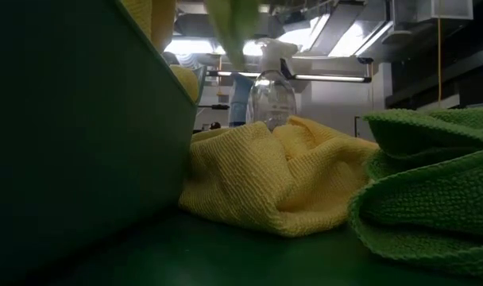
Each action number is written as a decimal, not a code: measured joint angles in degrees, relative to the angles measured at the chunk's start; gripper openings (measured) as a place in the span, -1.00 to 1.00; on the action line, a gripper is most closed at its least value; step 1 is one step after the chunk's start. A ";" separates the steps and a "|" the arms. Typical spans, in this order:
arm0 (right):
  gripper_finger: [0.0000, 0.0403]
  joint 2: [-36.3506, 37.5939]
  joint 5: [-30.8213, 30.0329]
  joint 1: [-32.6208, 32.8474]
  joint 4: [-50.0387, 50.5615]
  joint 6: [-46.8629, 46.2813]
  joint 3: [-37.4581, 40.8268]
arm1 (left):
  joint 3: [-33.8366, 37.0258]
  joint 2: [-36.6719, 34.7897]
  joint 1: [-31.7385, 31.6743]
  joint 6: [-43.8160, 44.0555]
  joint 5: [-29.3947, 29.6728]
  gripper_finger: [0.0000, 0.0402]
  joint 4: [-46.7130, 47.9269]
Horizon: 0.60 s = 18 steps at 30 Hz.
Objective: Sort microfiber towel by color & place in baskets
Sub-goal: Put the green towel into the wire basket
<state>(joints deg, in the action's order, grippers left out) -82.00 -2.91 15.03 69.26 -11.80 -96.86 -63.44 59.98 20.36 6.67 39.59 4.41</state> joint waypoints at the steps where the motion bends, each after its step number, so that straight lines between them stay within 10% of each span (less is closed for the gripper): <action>1: 0.16 0.00 0.10 0.00 0.82 0.01 0.00 | 0.00 -2.23 0.00 0.38 0.00 -0.94 2.04; 18: 0.16 0.00 0.56 0.00 3.32 -0.10 0.00 | -0.04 -17.40 0.00 29.33 -5.07 -0.91 50.67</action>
<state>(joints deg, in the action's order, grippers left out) -82.00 -2.35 15.03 72.58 -11.89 -96.86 -63.48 42.58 20.36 36.00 34.53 55.07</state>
